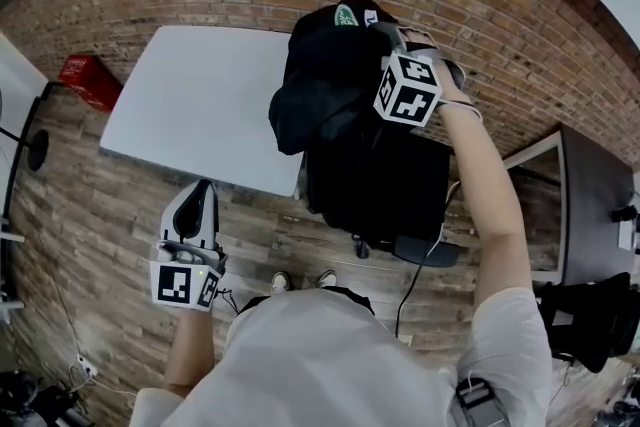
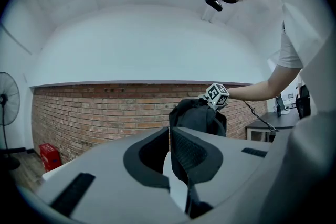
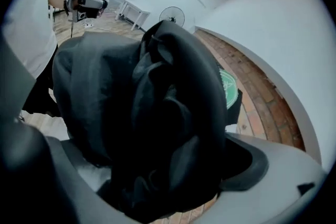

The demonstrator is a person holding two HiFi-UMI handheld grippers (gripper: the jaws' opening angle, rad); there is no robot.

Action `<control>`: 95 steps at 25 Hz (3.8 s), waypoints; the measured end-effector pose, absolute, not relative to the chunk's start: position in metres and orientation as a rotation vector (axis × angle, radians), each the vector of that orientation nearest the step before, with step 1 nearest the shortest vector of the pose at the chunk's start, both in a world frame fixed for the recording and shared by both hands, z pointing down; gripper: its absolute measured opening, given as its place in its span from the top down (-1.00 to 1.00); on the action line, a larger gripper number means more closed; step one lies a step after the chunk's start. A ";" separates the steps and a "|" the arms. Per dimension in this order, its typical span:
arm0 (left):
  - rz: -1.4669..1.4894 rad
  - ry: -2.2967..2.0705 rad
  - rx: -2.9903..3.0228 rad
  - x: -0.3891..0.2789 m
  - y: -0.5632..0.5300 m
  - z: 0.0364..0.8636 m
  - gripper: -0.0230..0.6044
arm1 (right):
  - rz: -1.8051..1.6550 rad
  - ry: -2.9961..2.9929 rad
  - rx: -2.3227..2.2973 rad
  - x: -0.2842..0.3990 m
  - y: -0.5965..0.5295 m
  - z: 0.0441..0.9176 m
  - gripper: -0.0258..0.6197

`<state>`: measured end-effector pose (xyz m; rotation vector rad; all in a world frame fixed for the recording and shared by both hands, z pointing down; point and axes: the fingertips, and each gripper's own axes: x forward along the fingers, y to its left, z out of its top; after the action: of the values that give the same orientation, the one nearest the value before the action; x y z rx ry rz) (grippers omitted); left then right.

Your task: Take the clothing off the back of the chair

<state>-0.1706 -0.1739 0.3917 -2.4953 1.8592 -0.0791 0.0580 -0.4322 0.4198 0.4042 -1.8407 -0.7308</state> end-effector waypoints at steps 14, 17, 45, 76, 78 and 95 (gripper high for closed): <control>-0.068 1.843 -2.539 -0.159 -0.174 0.398 0.80 | -0.632 -1.948 0.579 0.064 -0.449 0.452 -0.05; -0.064 1.821 -2.557 -0.151 -0.173 0.397 0.80 | -0.549 -2.034 0.719 0.071 -0.449 0.451 0.23; -0.033 1.778 -2.593 -0.133 -0.162 0.393 0.80 | 0.213 -2.762 1.070 0.077 -0.382 0.421 0.53; 0.134 1.654 -2.621 -0.124 -0.152 0.366 0.80 | 0.278 -3.219 1.140 0.088 -0.312 0.213 0.53; 0.145 1.652 -2.621 -0.125 -0.149 0.366 0.80 | 0.257 -3.262 1.113 0.086 -0.304 0.196 0.52; 0.181 1.599 -2.655 -0.126 -0.140 0.363 0.80 | -0.019 -3.264 1.284 0.110 -0.262 0.137 0.51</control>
<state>-0.1264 -0.1397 0.3630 -2.6545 1.5992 0.1815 0.1098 -0.2619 0.1373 1.2837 -3.2638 -0.0193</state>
